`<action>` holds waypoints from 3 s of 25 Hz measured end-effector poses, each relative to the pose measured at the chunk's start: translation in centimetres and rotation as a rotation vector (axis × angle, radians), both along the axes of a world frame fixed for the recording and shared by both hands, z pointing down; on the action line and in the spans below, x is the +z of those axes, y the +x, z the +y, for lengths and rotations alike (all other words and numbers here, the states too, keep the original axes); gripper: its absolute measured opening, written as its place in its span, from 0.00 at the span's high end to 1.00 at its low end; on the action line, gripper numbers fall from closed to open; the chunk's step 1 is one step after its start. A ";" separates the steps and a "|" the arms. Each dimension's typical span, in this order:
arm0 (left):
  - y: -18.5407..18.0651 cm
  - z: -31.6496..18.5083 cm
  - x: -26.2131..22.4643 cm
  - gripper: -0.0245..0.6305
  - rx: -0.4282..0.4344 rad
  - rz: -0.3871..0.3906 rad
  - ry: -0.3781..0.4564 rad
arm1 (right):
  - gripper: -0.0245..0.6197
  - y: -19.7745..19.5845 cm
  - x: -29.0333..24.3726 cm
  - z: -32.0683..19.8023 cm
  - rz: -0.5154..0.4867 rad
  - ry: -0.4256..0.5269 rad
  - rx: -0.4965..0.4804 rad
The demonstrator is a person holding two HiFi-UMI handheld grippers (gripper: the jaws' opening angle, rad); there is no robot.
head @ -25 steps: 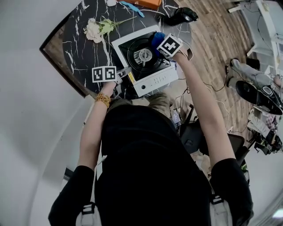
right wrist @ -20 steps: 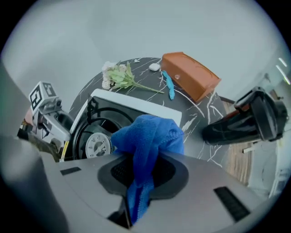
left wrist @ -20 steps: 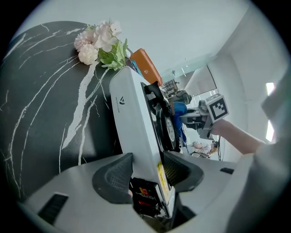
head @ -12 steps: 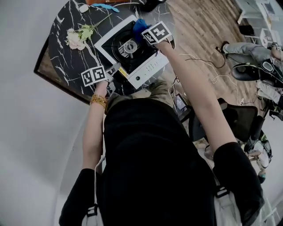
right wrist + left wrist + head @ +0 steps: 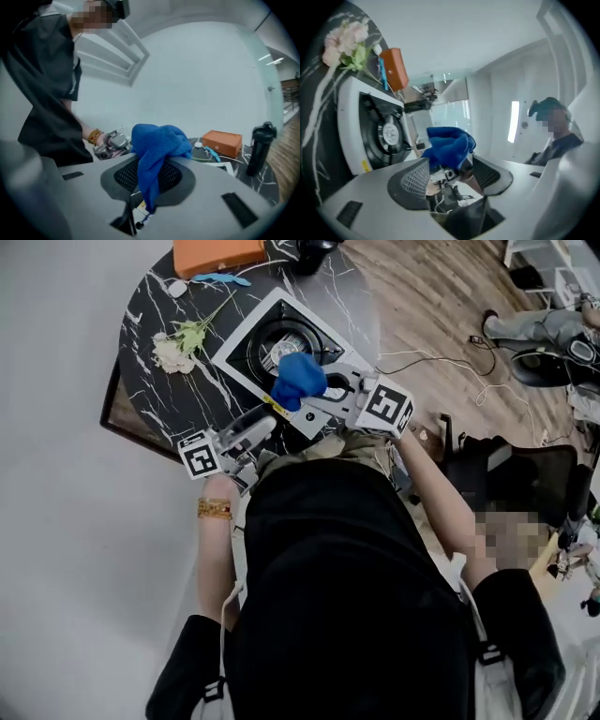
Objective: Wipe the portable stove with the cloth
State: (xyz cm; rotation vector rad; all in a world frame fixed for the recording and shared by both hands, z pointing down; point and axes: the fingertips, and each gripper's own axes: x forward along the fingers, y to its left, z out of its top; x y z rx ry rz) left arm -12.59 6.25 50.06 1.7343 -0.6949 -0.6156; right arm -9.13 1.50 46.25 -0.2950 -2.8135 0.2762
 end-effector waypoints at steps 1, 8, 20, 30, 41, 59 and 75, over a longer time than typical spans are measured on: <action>0.9 -0.2 -1.8 0.54 0.046 0.029 0.066 | 0.88 -0.3 -0.2 2.5 -0.008 0.035 -0.065; 4.0 -3.1 -1.1 0.62 0.235 -0.056 0.065 | 0.82 -1.4 3.6 5.8 0.175 0.206 0.029; -5.7 -21.6 11.7 0.82 0.638 -1.304 -0.077 | 0.77 6.6 6.5 2.7 0.277 0.060 0.388; -4.0 -22.0 14.5 0.84 0.864 -1.493 -0.102 | 0.78 8.1 7.2 2.8 0.329 0.052 0.387; -5.2 -16.1 14.8 0.85 1.019 -1.465 -0.179 | 0.78 7.5 7.7 3.7 0.345 0.057 0.323; -8.5 -0.6 14.9 0.85 1.211 -1.532 -0.146 | 0.85 10.4 18.0 5.9 0.616 0.024 0.277; -9.4 7.5 12.5 0.83 0.648 -1.059 -0.265 | 0.82 12.3 17.3 4.4 0.603 -0.021 0.430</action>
